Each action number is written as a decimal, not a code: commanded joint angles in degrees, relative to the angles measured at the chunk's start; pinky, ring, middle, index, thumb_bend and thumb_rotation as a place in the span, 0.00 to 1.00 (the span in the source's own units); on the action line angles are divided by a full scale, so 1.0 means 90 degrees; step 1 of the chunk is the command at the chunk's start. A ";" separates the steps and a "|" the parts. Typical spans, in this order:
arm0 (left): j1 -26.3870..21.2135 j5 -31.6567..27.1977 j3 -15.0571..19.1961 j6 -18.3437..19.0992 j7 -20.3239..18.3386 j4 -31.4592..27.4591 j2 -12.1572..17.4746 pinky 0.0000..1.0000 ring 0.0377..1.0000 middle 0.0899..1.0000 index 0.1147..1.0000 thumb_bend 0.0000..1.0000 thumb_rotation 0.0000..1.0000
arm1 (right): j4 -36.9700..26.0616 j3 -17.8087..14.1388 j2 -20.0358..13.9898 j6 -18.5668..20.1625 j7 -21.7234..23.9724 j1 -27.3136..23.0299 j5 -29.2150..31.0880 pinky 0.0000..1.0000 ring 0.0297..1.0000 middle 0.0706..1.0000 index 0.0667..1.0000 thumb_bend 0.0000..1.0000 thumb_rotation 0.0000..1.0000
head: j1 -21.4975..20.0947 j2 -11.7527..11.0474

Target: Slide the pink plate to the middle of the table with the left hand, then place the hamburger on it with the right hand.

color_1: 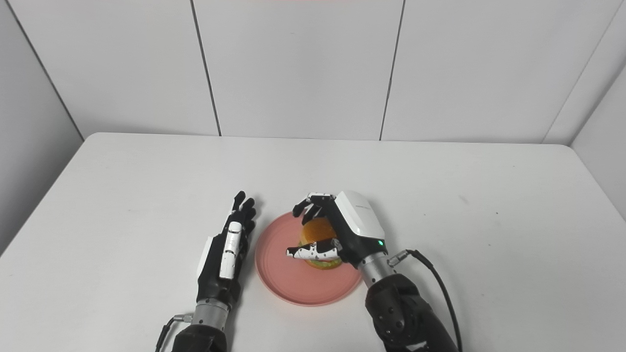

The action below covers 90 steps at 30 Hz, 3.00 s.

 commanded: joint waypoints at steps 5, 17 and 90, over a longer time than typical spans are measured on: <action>0.0271 -0.0010 0.0084 0.0110 0.0076 0.0334 0.0057 1.00 0.98 0.97 0.96 0.52 1.00 | -0.0049 0.0067 0.0017 -0.0610 -0.0239 -0.0201 -0.0110 0.33 0.38 0.42 0.49 0.49 0.00 | 0.0005 0.0010; 0.0239 0.0002 0.0101 0.0060 0.0105 0.0374 0.0054 0.99 0.97 0.96 0.95 0.52 1.00 | -0.0055 0.0287 -0.0251 -0.1187 -0.0076 0.0044 -0.0080 0.38 0.44 0.46 0.46 0.50 0.00 | -0.0023 0.0135; 0.0149 0.0158 -0.0007 -0.0005 -0.0069 0.0296 0.0596 1.00 1.00 1.00 1.00 0.52 1.00 | 0.0171 -0.2038 0.0978 -0.0595 0.0218 0.1666 0.4386 1.00 1.00 1.00 1.00 0.53 0.98 | 0.0065 0.0366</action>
